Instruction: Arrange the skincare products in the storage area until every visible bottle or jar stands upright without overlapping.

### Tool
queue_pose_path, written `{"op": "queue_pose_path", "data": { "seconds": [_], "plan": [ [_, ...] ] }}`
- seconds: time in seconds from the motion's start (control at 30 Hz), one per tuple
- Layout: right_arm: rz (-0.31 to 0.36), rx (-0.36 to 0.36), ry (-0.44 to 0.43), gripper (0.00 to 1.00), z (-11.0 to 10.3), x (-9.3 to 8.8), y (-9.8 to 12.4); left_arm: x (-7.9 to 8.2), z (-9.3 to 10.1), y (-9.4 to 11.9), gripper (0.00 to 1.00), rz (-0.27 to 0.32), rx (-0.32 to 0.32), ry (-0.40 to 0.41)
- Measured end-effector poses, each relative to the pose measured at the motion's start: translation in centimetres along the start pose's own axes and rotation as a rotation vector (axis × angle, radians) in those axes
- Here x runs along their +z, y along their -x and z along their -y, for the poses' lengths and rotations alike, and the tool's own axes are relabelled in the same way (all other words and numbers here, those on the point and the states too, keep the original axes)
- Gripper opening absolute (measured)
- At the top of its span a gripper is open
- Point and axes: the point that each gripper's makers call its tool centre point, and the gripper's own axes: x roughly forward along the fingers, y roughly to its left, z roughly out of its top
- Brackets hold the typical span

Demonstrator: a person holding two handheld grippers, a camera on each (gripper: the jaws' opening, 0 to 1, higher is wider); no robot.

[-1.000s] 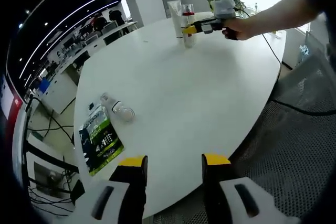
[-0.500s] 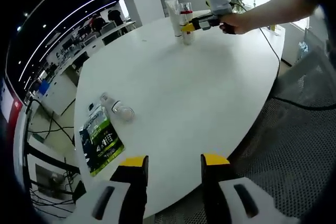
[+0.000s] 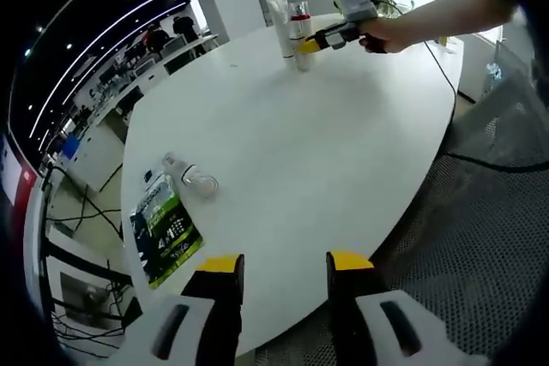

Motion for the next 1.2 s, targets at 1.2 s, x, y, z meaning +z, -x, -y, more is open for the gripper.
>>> {"op": "queue_pose_path", "data": {
  "seconds": [1.2],
  "plan": [
    [-0.057, -0.122, -0.327, 0.22, 0.1, -1.5, 2.2, -0.5, 0.0, -0.2, 0.37, -0.04, -0.001, -0.027]
  ]
}}
